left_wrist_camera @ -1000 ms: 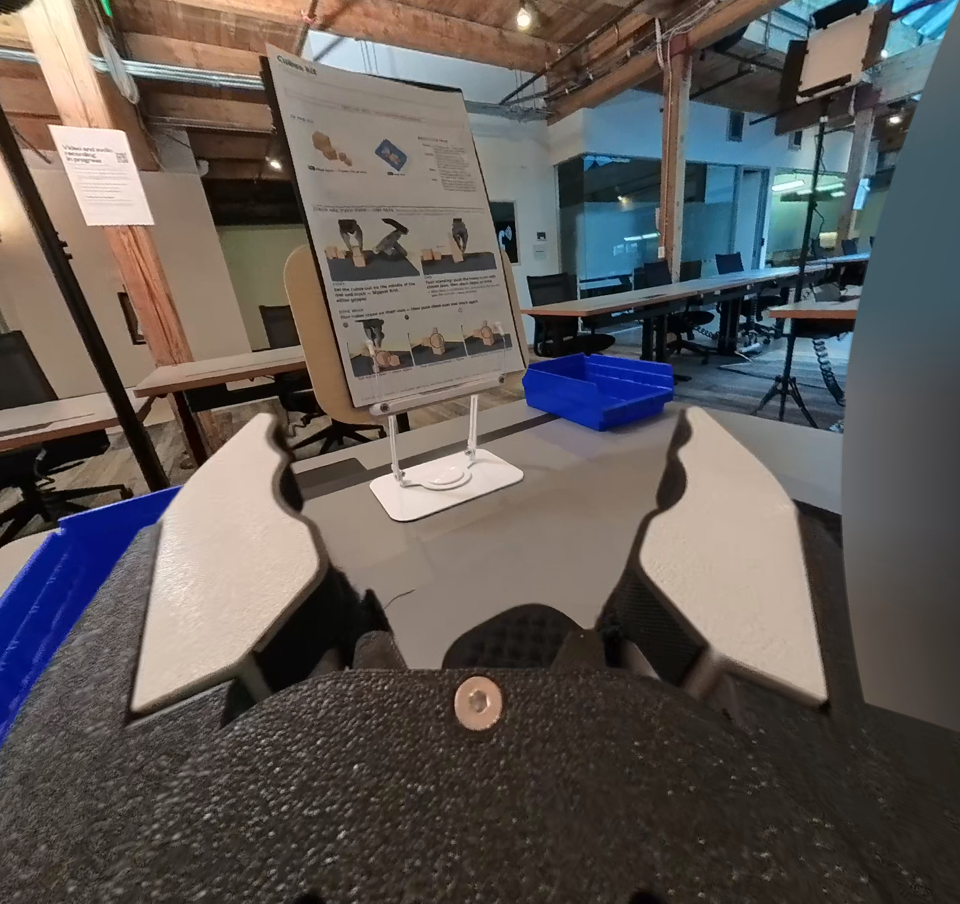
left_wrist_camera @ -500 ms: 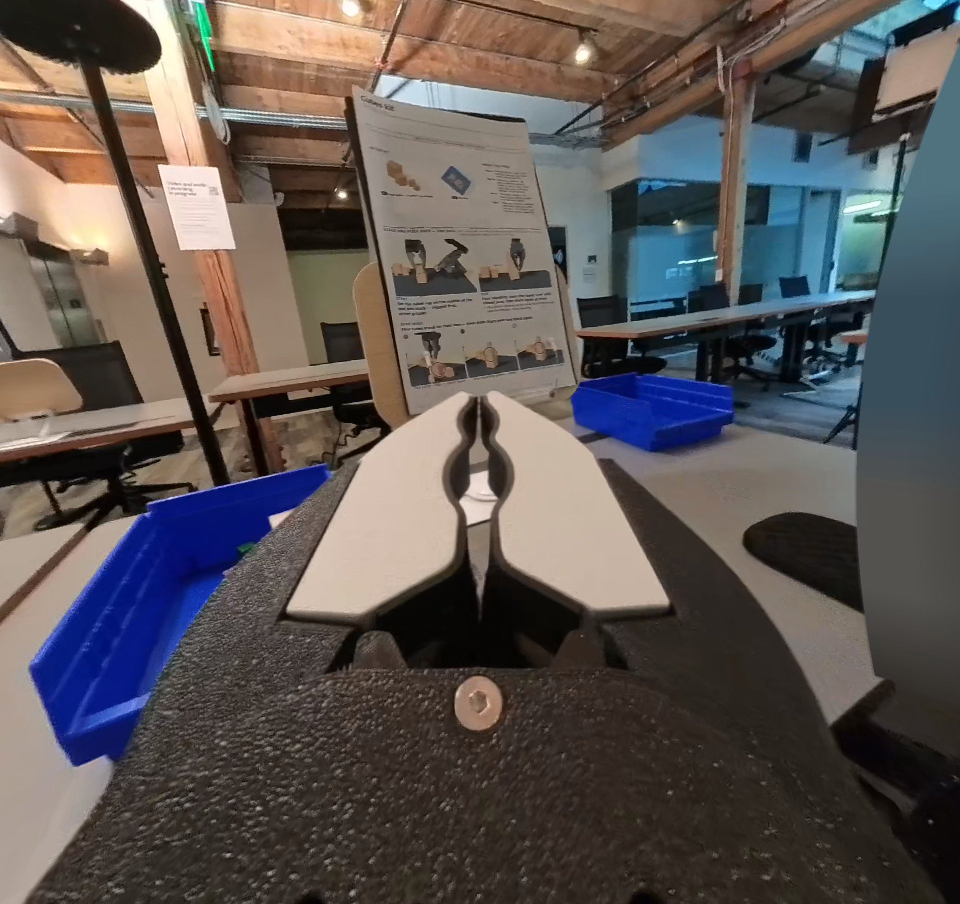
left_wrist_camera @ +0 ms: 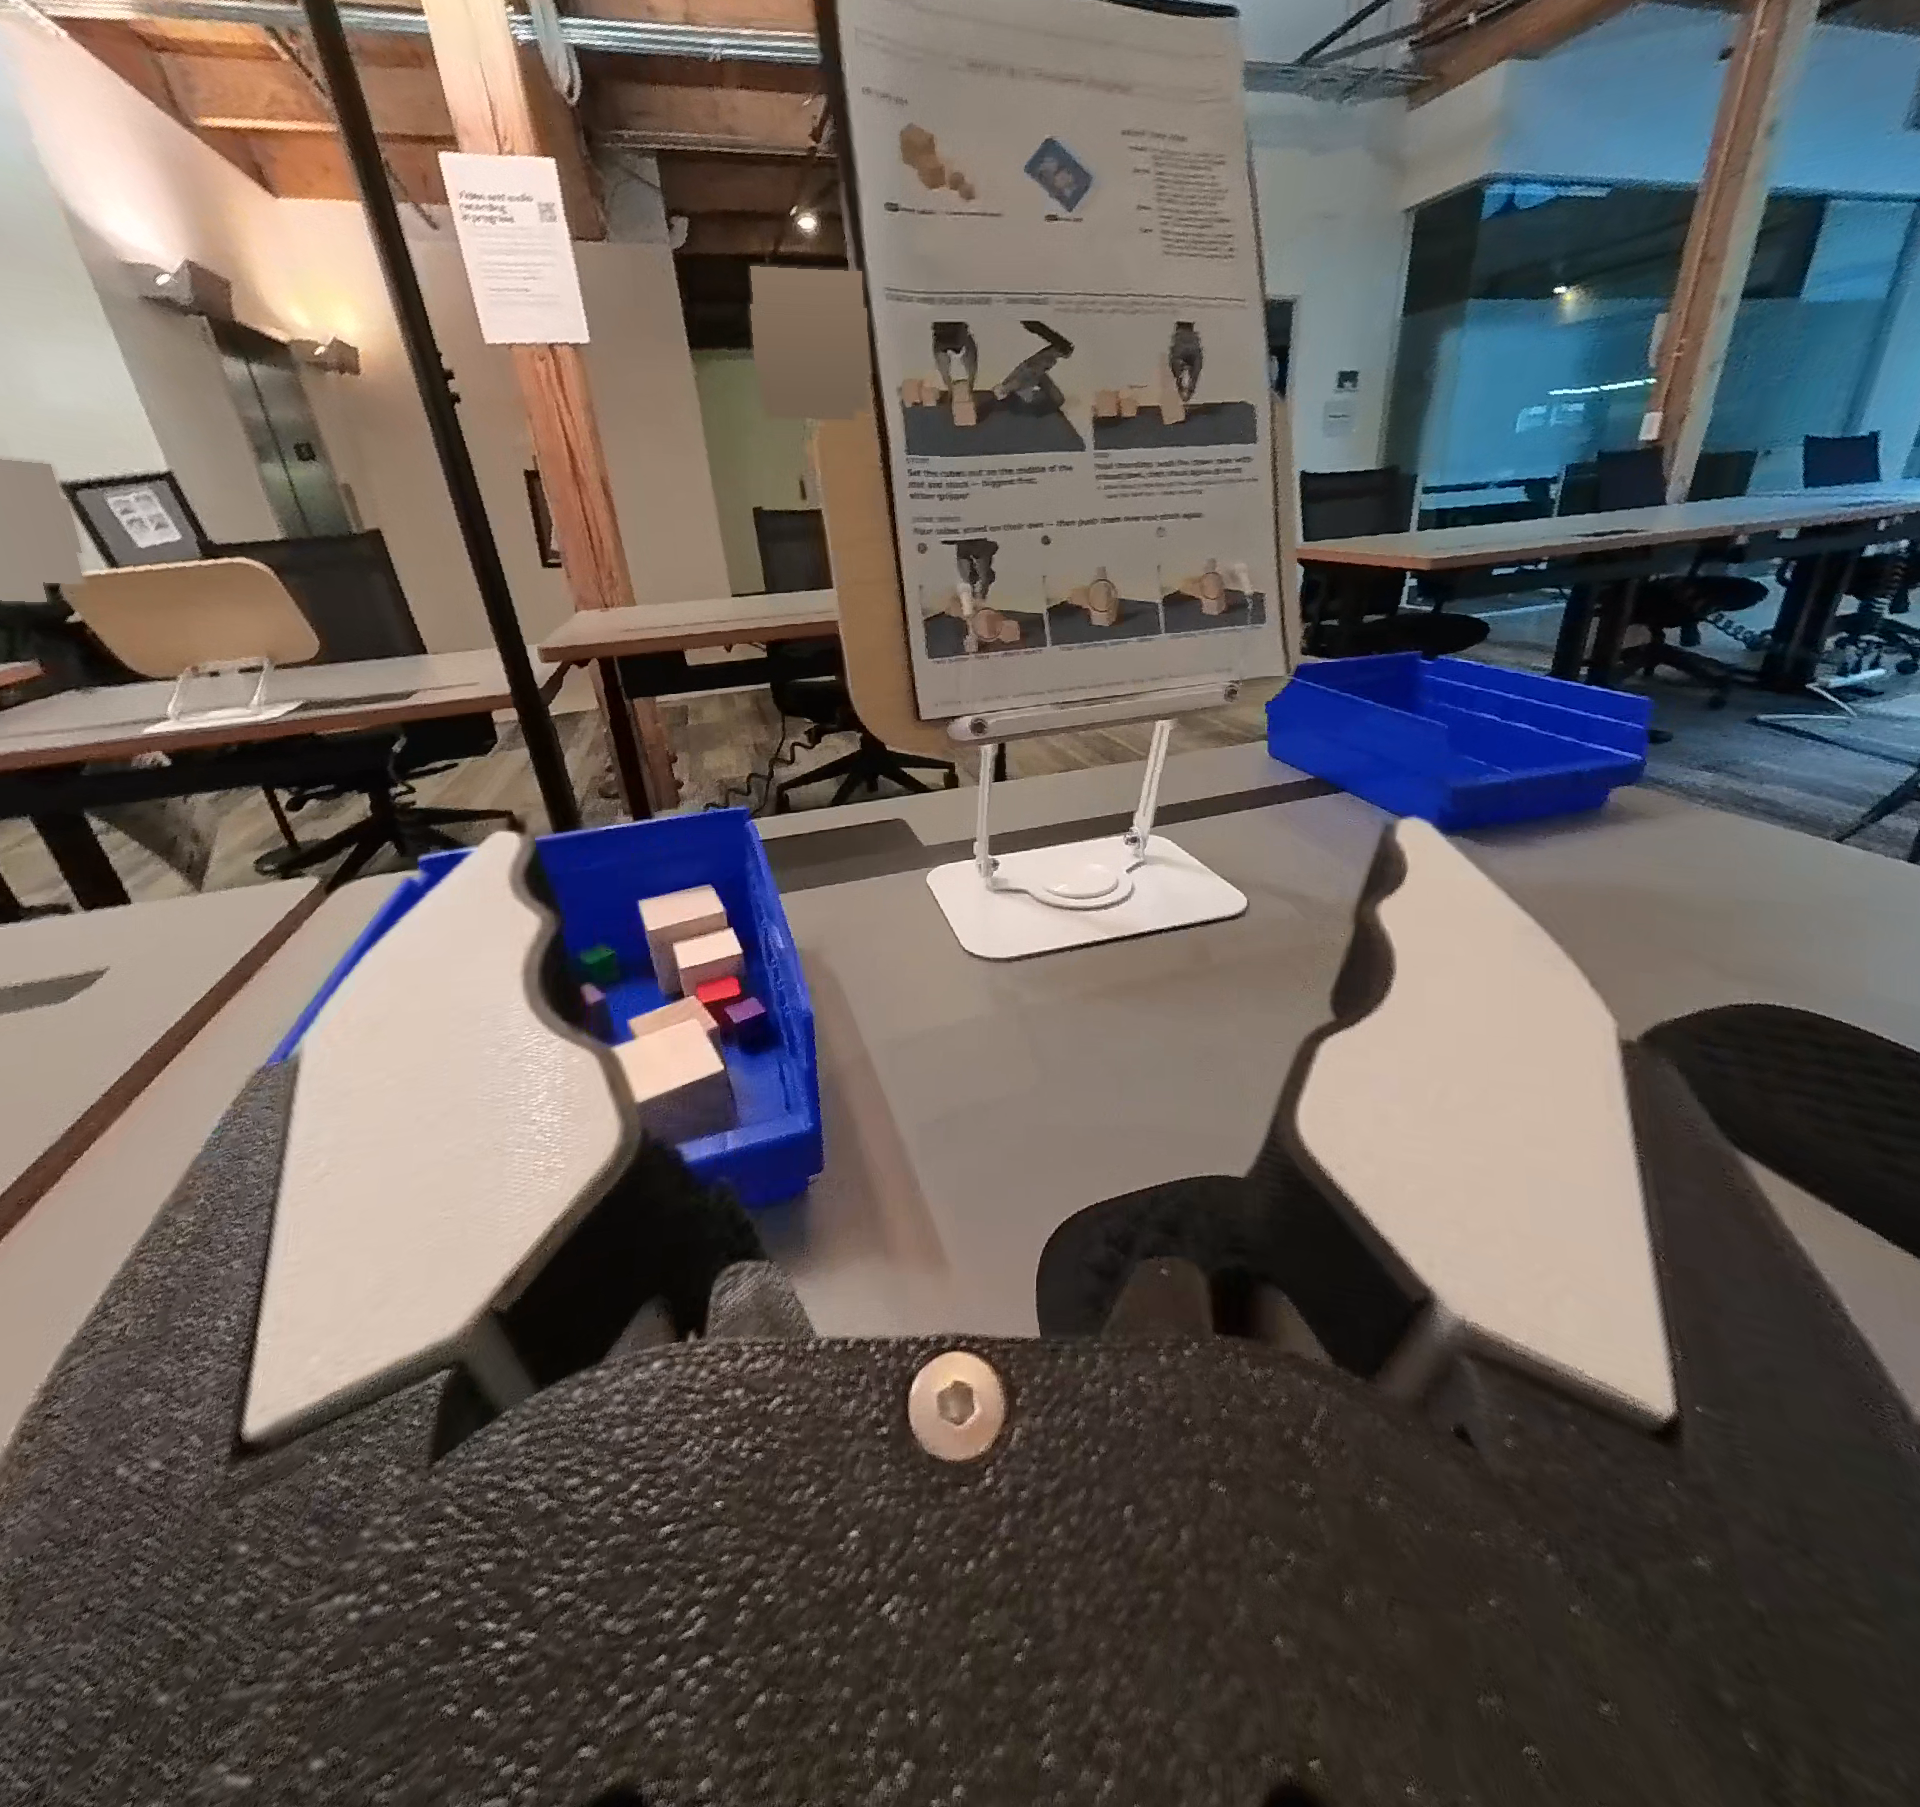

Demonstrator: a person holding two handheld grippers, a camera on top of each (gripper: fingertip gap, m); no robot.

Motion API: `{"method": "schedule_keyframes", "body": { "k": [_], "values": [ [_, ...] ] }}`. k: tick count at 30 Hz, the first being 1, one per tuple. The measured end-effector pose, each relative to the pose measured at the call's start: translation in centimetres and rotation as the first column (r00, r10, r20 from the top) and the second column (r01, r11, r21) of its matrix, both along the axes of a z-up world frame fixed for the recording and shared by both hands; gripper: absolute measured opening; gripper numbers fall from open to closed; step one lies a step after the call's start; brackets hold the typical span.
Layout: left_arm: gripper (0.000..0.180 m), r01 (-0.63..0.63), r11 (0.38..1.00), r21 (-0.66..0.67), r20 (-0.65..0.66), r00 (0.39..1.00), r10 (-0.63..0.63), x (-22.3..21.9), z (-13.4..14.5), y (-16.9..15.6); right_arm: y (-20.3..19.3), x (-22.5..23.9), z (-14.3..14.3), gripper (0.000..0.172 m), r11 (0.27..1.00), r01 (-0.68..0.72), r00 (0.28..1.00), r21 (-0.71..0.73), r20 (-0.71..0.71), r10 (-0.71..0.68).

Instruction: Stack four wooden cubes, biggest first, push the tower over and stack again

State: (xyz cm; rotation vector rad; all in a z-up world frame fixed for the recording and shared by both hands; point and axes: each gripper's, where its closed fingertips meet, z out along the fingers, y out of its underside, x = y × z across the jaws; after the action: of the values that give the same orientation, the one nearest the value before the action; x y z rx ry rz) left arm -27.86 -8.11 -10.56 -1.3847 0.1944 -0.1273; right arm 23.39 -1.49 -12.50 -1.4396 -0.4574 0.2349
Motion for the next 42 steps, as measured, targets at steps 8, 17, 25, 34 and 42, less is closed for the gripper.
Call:
{"method": "schedule_keyframes", "body": {
  "k": [8, 17, 25, 34, 42],
  "values": [
    [0.000, 0.007, 0.989, 0.148, 0.001, 1.000, -0.007, -0.4, 2.0, -1.1, 0.9, -0.4, 1.4, 0.000, 0.998, -0.002, 0.999, 0.066, -0.053, 0.005],
    [0.078, -0.082, 0.995, -0.051, -0.076, 0.994, 0.078, -1.4, 1.0, 2.6, 3.6, -4.5, 2.5, 0.044, 0.991, -0.132, 0.991, 0.016, 0.009, 0.132],
    [0.144, -0.186, 0.958, -0.217, -0.206, 0.968, 0.141, -3.3, 0.4, 7.3, 7.2, -11.0, 2.8, 0.110, 0.953, -0.296, 0.953, -0.062, 0.053, 0.299],
    [0.122, -0.086, 0.839, -0.537, -0.339, 0.933, -0.122, -7.3, -2.0, 15.9, 7.4, -15.7, 1.6, 0.104, 0.888, -0.450, 0.886, -0.095, 0.081, 0.457],
    [0.116, -0.226, 0.522, -0.822, -0.361, 0.916, -0.172, -12.8, -8.9, 21.0, 6.7, -14.9, 0.1, 0.100, 0.900, -0.419, 0.899, -0.120, 0.087, 0.430]
  ]
}}
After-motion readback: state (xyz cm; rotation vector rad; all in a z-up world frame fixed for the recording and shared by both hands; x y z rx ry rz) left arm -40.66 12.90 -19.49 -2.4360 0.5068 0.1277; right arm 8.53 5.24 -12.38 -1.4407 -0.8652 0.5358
